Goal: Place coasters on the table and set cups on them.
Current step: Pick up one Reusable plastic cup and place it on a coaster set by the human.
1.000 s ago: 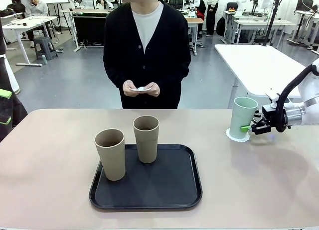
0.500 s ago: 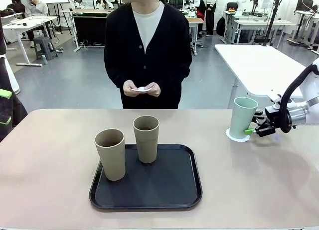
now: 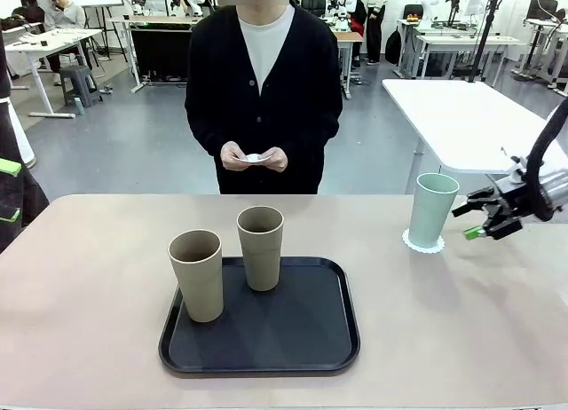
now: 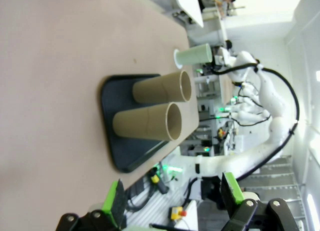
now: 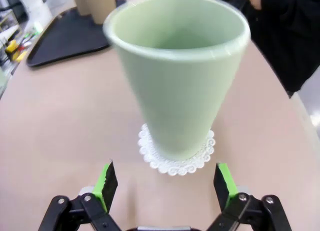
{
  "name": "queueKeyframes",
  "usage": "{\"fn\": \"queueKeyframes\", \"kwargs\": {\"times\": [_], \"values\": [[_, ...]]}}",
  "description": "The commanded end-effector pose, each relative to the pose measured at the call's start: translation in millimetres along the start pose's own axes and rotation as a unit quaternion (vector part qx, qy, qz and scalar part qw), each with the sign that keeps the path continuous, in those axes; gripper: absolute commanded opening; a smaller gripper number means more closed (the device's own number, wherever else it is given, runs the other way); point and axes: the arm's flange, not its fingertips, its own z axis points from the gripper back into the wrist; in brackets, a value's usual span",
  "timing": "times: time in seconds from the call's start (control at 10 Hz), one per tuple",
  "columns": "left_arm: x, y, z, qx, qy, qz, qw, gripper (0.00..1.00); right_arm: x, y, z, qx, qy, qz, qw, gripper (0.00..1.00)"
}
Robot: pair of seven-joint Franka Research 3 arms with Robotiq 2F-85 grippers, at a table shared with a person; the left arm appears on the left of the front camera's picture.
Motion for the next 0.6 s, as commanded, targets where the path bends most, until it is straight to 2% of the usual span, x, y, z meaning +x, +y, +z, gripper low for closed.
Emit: {"fn": "queueKeyframes", "kwargs": {"times": [0.0, 0.2, 0.3, 0.5], "values": [[0, -1, 2, -0.005, -0.002, -0.003, 1.000, 1.00, 83, 76, 29, -0.032, 0.093, 0.055, 0.994, 1.00], [0, -1, 2, -0.005, -0.002, -0.003, 1.000, 1.00, 140, 112, 41, -0.072, 0.213, 0.034, 0.974, 1.00], [0, -1, 2, -0.005, -0.002, -0.003, 1.000, 1.00, 161, 120, 42, -0.097, 0.258, 0.036, 0.961, 1.00], [0, -1, 2, -0.005, -0.002, -0.003, 1.000, 1.00, 200, 138, 36, -0.123, 0.346, -0.002, 0.930, 1.00]]}}
